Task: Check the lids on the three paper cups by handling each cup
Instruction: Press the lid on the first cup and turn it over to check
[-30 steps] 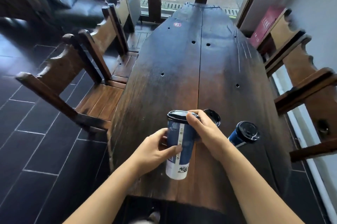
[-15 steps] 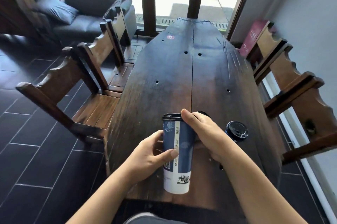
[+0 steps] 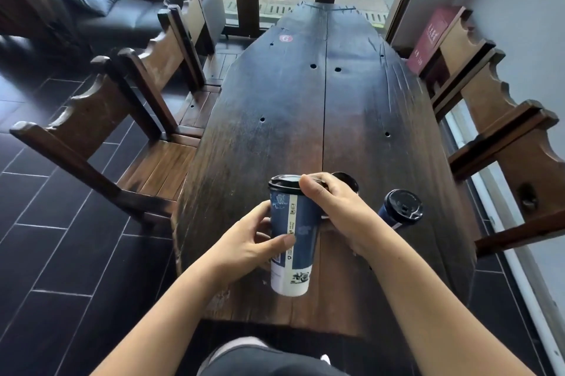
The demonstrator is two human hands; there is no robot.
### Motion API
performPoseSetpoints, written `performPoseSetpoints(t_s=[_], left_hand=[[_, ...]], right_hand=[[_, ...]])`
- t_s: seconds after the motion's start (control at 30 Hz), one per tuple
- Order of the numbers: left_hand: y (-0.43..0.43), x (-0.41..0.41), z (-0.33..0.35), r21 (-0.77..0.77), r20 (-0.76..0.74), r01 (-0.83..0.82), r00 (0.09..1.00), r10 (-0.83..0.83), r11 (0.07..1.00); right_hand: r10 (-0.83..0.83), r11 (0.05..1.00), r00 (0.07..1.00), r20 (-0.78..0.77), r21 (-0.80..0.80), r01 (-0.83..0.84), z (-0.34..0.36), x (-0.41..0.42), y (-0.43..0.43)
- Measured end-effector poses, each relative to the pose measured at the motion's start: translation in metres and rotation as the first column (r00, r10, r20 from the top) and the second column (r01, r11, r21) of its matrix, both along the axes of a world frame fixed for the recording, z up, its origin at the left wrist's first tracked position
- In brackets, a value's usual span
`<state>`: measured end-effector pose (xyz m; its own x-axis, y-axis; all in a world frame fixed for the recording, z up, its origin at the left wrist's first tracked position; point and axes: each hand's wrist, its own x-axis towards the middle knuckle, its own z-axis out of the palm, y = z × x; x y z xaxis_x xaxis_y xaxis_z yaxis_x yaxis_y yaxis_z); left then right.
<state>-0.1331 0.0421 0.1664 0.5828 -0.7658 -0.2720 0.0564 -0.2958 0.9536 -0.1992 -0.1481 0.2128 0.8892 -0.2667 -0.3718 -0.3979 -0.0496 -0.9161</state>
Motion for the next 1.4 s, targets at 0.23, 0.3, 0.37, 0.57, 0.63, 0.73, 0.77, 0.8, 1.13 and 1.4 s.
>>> performPoseSetpoints(t_s=[0.23,0.3,0.37,0.57,0.63,0.73,0.77,0.8,1.13,1.4], left_hand=[[-0.011,0.030,-0.050,0.139,0.058,0.014,0.998,-0.022,0.990],[-0.012,0.032,-0.074,0.160,0.066,0.008,0.998,-0.019,0.987],[-0.012,0.036,-0.098,0.180,0.064,-0.004,0.998,-0.007,0.984],[-0.018,0.059,-0.148,0.255,0.190,-0.006,0.981,-0.044,0.967],[-0.020,0.064,-0.162,0.262,0.220,-0.016,0.974,-0.043,0.965],[-0.021,0.062,-0.181,0.235,0.222,-0.041,0.975,-0.013,0.971],[-0.022,0.062,-0.184,0.219,0.226,-0.051,0.974,0.000,0.974],[-0.023,0.062,-0.188,0.205,0.234,-0.063,0.972,0.014,0.977],[-0.026,0.058,-0.213,0.131,0.239,-0.115,0.968,0.081,0.985],[-0.029,0.063,-0.217,0.151,0.248,-0.097,0.967,0.057,0.984]], right_hand=[[-0.022,0.999,1.000,-0.009,-0.027,0.022,-0.060,0.019,-0.005],[-0.017,0.998,0.999,-0.028,-0.069,0.015,-0.080,0.019,-0.006],[0.019,0.994,0.998,-0.058,-0.105,-0.025,-0.100,0.022,-0.009],[0.109,0.973,0.989,-0.103,-0.191,-0.127,-0.143,0.032,-0.016],[0.129,0.964,0.987,-0.098,-0.219,-0.148,-0.156,0.035,-0.016],[0.150,0.960,0.985,-0.089,-0.226,-0.167,-0.174,0.035,-0.015],[0.154,0.957,0.984,-0.084,-0.234,-0.170,-0.179,0.035,-0.016],[0.157,0.956,0.984,-0.078,-0.238,-0.172,-0.182,0.036,-0.017],[0.150,0.923,0.985,-0.090,-0.343,-0.172,-0.184,0.047,-0.020],[0.305,0.562,0.936,-0.177,-0.760,-0.327,-0.175,0.113,-0.003]])
